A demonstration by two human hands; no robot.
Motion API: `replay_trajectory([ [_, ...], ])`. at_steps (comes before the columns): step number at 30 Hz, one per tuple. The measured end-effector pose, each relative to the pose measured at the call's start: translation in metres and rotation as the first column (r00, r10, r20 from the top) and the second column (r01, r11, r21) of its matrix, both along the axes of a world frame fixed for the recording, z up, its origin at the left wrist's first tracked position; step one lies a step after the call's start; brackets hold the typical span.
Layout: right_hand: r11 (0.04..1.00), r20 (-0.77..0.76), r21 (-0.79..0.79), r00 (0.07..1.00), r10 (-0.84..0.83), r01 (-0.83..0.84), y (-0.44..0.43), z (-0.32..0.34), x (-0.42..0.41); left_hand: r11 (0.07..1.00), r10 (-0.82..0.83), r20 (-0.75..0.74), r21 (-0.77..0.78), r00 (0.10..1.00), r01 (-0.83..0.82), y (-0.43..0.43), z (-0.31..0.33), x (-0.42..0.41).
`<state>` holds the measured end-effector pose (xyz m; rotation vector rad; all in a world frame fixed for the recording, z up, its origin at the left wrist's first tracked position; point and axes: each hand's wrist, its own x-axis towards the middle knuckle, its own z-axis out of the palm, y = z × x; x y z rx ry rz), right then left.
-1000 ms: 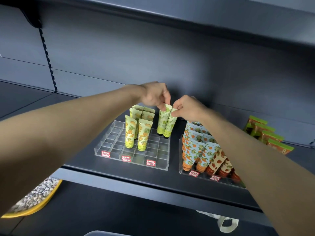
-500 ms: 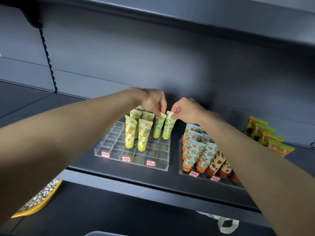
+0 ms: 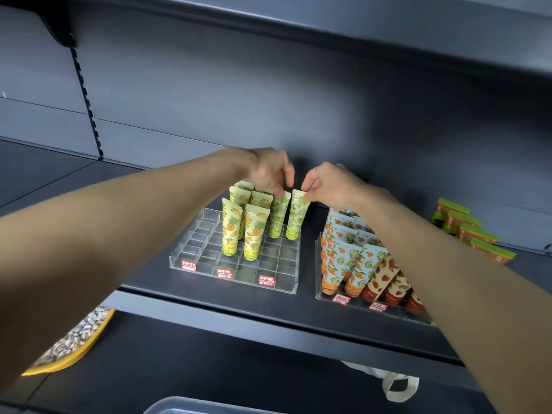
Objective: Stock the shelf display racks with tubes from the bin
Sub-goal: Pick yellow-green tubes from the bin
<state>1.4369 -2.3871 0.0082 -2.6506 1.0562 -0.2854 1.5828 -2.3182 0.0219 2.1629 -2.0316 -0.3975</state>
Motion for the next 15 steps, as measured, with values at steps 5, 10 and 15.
replay_trajectory([
  [5, 1.000, 0.077, -0.031, 0.997, 0.008, -0.005, 0.019, 0.018, -0.012, 0.995, 0.050, -0.028, -0.090, 0.998, -0.053, 0.025, 0.015, -0.008],
  [10, 0.998, 0.114, -0.052, 0.993, 0.043, -0.037, 0.061, 0.036, -0.035, 0.975, 0.056, -0.091, -0.211, 0.994, -0.074, 0.079, 0.027, -0.031],
  [15, 0.996, 0.107, -0.060, 0.992, 0.071, -0.064, 0.121, 0.029, -0.070, 0.972, 0.050, -0.153, -0.218, 0.987, -0.083, 0.147, 0.010, -0.061],
])
